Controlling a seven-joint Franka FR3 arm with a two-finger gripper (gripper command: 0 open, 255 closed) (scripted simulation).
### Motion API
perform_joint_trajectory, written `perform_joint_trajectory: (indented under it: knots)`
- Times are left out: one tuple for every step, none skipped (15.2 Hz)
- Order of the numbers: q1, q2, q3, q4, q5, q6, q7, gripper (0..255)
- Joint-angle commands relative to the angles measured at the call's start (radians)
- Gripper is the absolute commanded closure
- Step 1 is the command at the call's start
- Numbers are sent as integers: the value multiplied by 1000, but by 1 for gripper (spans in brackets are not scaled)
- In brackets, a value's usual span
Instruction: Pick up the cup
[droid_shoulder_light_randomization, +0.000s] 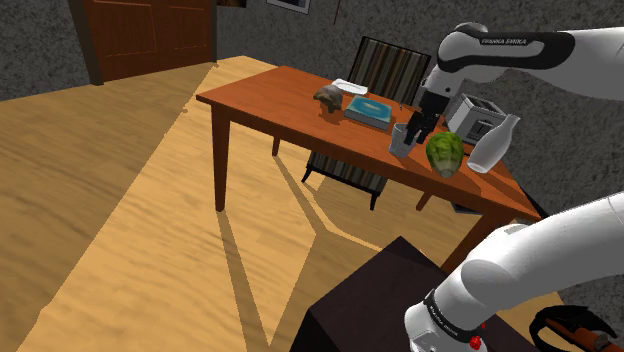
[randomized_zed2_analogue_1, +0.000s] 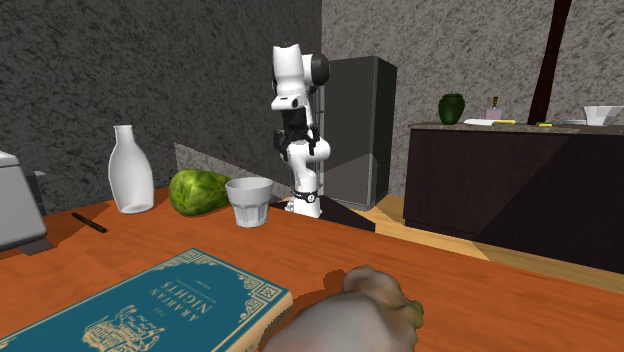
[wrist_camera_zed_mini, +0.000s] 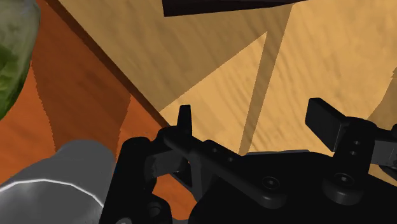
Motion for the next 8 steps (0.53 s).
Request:
perform_joint_trajectory:
  knots:
    - [-2, 69, -42, 57, 11, 12, -59, 0]
    - [-4, 103, -61, 87, 19, 16, -87, 0]
    - [-5, 139, -80, 118, 30, 18, -116, 0]
    - [-8, 175, -99, 151, 43, 20, -145, 0]
    - [-11, 213, -117, 185, 58, 21, -175, 0]
    - [-15, 252, -134, 220, 75, 20, -205, 0]
    - [-20, 292, -150, 257, 93, 18, -235, 0]
    - [-27, 334, -165, 296, 114, 14, -266, 0]
